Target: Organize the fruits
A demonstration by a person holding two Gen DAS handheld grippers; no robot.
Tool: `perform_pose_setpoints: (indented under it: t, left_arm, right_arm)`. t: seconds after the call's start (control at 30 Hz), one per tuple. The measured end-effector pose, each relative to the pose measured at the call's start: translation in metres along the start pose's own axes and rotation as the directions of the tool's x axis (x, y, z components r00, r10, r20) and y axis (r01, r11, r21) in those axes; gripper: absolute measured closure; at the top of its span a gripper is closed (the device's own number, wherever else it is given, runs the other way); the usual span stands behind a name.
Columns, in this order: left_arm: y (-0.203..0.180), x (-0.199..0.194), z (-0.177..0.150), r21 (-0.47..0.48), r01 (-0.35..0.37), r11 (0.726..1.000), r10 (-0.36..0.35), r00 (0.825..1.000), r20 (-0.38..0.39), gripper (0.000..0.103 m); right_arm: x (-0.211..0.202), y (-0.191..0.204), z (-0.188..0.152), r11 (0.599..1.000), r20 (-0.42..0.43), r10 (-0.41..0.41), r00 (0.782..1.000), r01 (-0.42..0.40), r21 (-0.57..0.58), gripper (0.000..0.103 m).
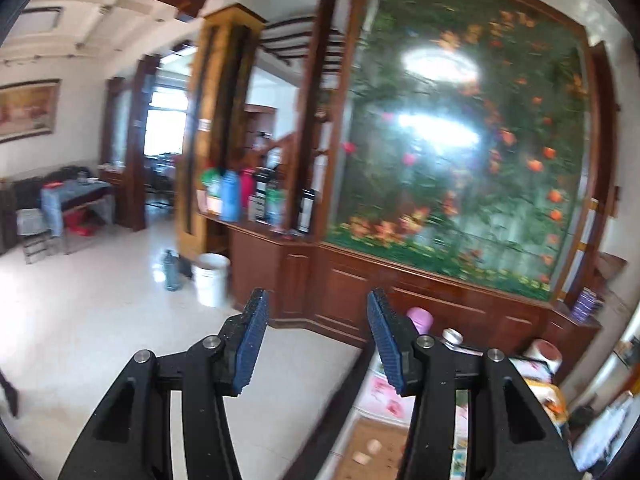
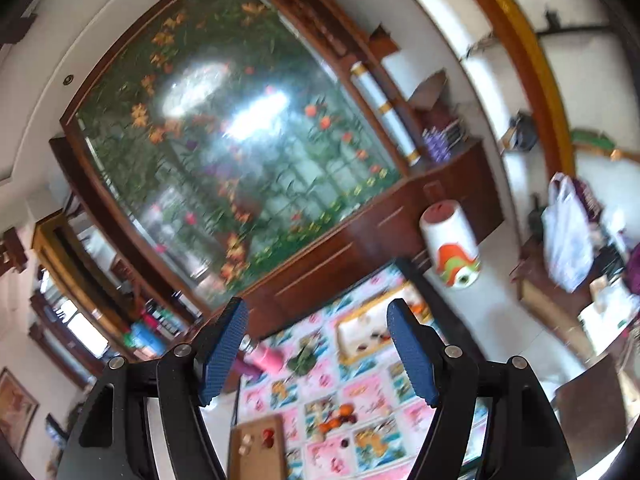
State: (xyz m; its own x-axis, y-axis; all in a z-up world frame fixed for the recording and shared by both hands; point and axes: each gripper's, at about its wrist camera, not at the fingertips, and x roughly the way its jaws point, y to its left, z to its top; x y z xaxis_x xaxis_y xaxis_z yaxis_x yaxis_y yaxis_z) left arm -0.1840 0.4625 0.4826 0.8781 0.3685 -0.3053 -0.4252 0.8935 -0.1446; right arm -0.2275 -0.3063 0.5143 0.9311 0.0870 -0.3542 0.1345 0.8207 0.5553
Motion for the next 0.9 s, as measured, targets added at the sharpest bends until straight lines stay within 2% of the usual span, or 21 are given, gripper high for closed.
perform_pose_setpoints:
  t: [0.07,0.13,0.17,0.2,0.3,0.4,0.47,0.53,0.63,0.73,0.77,0.8,0.83,0.87,0.9]
  left_arm:
    - [0.014,-0.003,0.017,0.002,-0.118,0.993,0.118,0.992,0.035,0.053]
    - [0.019,-0.006,0.021,0.019,-0.214,0.977,0.213,0.974,0.073,0.049]
    - [0.017,-0.003,0.02,0.039,-0.248,0.968,0.244,0.966,0.085,0.047]
    - [0.016,0.0,0.015,0.056,-0.249,0.967,0.244,0.966,0.086,0.043]
    - [0.003,0.012,-0.017,0.123,-0.189,0.974,0.183,0.981,0.065,0.043]
    - [-0.027,0.028,-0.071,0.172,-0.058,0.983,0.06,0.998,-0.001,0.038]
    - [-0.05,0.042,-0.11,0.174,0.054,0.983,-0.041,0.996,-0.075,0.037]
    - [-0.075,0.053,-0.148,0.173,0.141,0.975,-0.118,0.984,-0.137,0.037]
    - [-0.122,0.069,-0.213,0.164,0.288,0.944,-0.243,0.938,-0.247,0.037]
    - [-0.176,0.081,-0.276,0.138,0.414,0.9,-0.348,0.872,-0.346,0.037]
    - [-0.198,0.086,-0.302,0.126,0.459,0.88,-0.383,0.839,-0.385,0.037]
    - [-0.211,0.091,-0.317,0.114,0.485,0.867,-0.403,0.817,-0.413,0.037]
    - [-0.232,0.102,-0.341,0.091,0.52,0.849,-0.426,0.777,-0.464,0.037]
    - [-0.243,0.11,-0.355,0.076,0.536,0.841,-0.434,0.752,-0.497,0.037]
    - [-0.259,0.121,-0.372,0.059,0.551,0.833,-0.437,0.719,-0.54,0.037]
  right_arm:
    - [-0.02,0.006,0.024,0.998,0.059,-0.059,0.997,0.059,-0.008,0.021]
    - [-0.036,0.013,0.042,0.99,0.102,-0.134,0.986,0.138,-0.03,0.017]
    - [-0.039,0.016,0.049,0.982,0.117,-0.179,0.977,0.185,-0.046,0.015]
    - [-0.039,0.017,0.052,0.973,0.122,-0.214,0.969,0.223,-0.063,0.012]
    - [-0.025,0.007,0.041,0.962,0.107,-0.241,0.965,0.252,-0.104,0.01]
    - [0.012,-0.014,0.007,0.944,0.077,-0.279,0.957,0.288,-0.16,0.01]
    - [0.05,-0.029,-0.031,0.936,0.038,-0.277,0.96,0.279,-0.213,0.01]
    - [0.08,-0.049,-0.067,0.931,-0.003,-0.27,0.963,0.261,-0.255,0.01]
    - [0.132,-0.073,-0.133,0.927,-0.083,-0.245,0.966,0.208,-0.313,0.01]
    - [0.191,-0.086,-0.195,0.917,-0.183,-0.217,0.959,0.136,-0.375,0.01]
    - [0.212,-0.088,-0.217,0.914,-0.216,-0.201,0.956,0.103,-0.392,0.01]
    - [0.229,-0.091,-0.235,0.914,-0.246,-0.184,0.952,0.073,-0.399,0.01]
    - [0.245,-0.092,-0.248,0.916,-0.274,-0.17,0.947,0.05,-0.397,0.01]
    - [0.262,-0.093,-0.264,0.922,-0.315,-0.147,0.938,0.015,-0.386,0.011]
    - [0.282,-0.096,-0.28,0.931,-0.366,-0.119,0.923,-0.024,-0.365,0.016]
